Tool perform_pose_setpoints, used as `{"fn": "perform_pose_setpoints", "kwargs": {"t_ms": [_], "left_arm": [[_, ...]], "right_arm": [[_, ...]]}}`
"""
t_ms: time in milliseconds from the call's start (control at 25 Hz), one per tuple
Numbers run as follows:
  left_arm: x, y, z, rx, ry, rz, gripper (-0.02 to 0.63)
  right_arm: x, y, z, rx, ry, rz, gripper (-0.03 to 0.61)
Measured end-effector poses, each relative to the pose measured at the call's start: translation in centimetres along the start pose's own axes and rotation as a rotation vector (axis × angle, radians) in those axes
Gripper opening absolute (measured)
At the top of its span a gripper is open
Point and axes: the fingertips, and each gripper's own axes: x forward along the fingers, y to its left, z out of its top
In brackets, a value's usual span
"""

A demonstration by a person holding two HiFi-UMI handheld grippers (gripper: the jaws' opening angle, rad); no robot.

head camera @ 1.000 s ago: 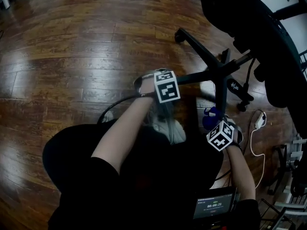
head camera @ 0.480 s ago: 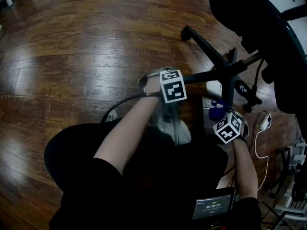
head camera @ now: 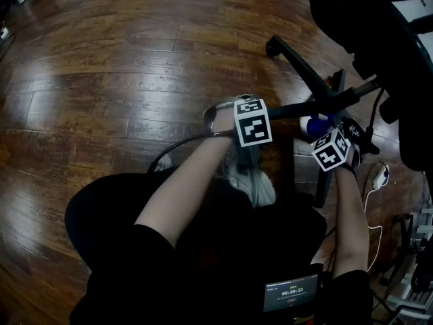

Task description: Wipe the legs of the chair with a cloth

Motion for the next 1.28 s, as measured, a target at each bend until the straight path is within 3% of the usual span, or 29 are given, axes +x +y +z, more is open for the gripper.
{"fn": "perform_pose_setpoints", "kwargs": {"t_ms": [200, 480, 640, 760, 1040, 1120, 1280], "left_arm": [[0.0, -0.1, -0.1, 0.001, -0.003, 0.000, 0.152], [0.2, 0.1, -0.2, -0.005, -0.001, 0.009, 0.152], [0.2, 0.1, -0.2, -0.010, -0.001, 0.009, 0.150], [0.2, 0.1, -0.1, -0.013, -0.005, 0.004, 0.151], [0.1, 0.1, 0.1, -0.025, -0.009, -0.006, 0.150], [0.1, 0.1, 0.1, -0.023, -0.011, -0.006, 0.150], [0.0, 0.0, 0.1, -0.021, -0.012, -0.009, 0.150]], "right_arm": [[-2.7, 5.2, -2.6, -0.015, 0.013, 0.086, 0.074], [-7.7, 14.9, -7.7, -0.030, 0.105, 0.352, 0.074], [-8.2, 15.9, -8.2, 0.002, 0.108, 0.415, 0.074], [-7.0, 14.0, -7.2, 0.007, 0.077, 0.367, 0.072], [-0.7, 2.7, -1.7, 0.023, 0.051, 0.109, 0.072], [0.3, 0.5, -0.5, 0.048, 0.055, 0.079, 0.072], [0.3, 0.2, 0.2, 0.052, 0.044, 0.064, 0.073]]}}
